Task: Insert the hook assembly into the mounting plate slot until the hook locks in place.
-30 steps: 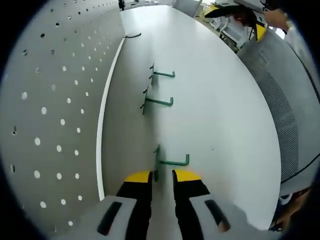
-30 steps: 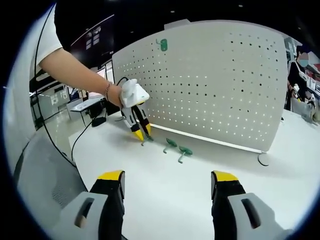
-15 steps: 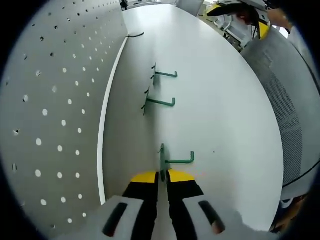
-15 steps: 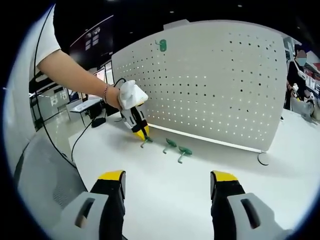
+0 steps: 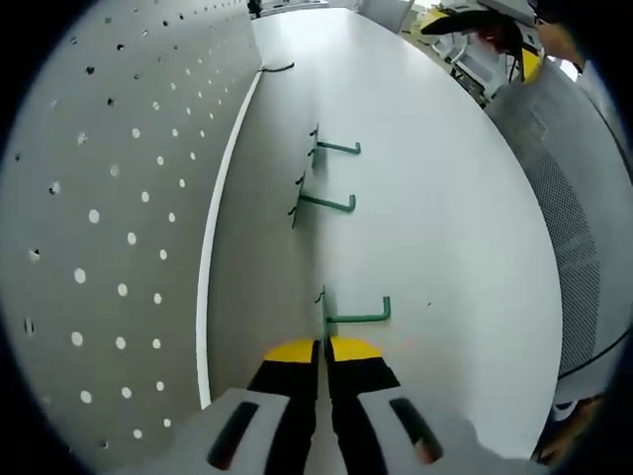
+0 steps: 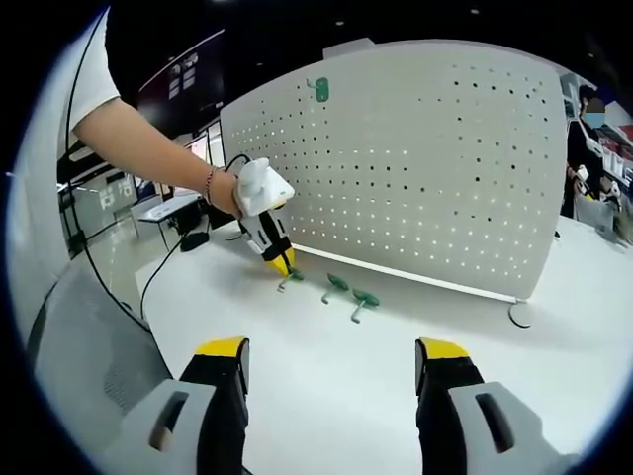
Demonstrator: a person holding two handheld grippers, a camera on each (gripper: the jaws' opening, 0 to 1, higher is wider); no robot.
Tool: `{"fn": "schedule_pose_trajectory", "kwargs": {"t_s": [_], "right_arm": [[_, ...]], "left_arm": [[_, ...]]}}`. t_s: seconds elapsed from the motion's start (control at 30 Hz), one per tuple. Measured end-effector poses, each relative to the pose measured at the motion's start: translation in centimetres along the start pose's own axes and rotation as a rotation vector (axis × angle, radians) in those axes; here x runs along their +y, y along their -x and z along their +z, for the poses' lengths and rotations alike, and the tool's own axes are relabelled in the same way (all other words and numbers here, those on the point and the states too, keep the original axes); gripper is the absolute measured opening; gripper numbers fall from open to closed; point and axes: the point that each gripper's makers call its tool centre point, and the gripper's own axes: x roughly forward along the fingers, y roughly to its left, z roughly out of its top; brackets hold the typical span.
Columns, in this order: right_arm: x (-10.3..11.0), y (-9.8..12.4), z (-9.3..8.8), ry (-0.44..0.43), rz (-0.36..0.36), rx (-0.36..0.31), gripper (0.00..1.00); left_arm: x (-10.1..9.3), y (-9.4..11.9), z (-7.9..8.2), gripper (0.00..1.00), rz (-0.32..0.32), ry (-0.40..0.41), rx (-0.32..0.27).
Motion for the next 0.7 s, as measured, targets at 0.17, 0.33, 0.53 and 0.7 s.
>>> {"fn": "schedule_pose_trajectory", "kwargs": {"t_s": [0.17, 0.33, 0.53, 0.7], "right_arm": [[0.12, -0.09, -0.23, 0.007, 0.003, 0.012, 0.66], [0.13, -0.08, -0.29, 0.004, 0.005, 0.014, 0.67], [0.14, -0.09, -0.23, 0.002, 0.006, 0.012, 0.67], [0.14, -0.06, -0.17, -0.004, 0.007, 0.007, 0.67]], "left_arm": [[-0.09, 0.01, 0.04, 0.03, -0.005, -0.006, -0.006], [-0.13, 0.0, 0.08, 0.03, -0.004, -0.016, -0.008], [-0.13, 0.01, 0.07, 0.03, -0.003, -0.016, -0.011], [-0.1, 0.01, 0.09, 0.02, 0.003, -0.027, -0.012]]}}
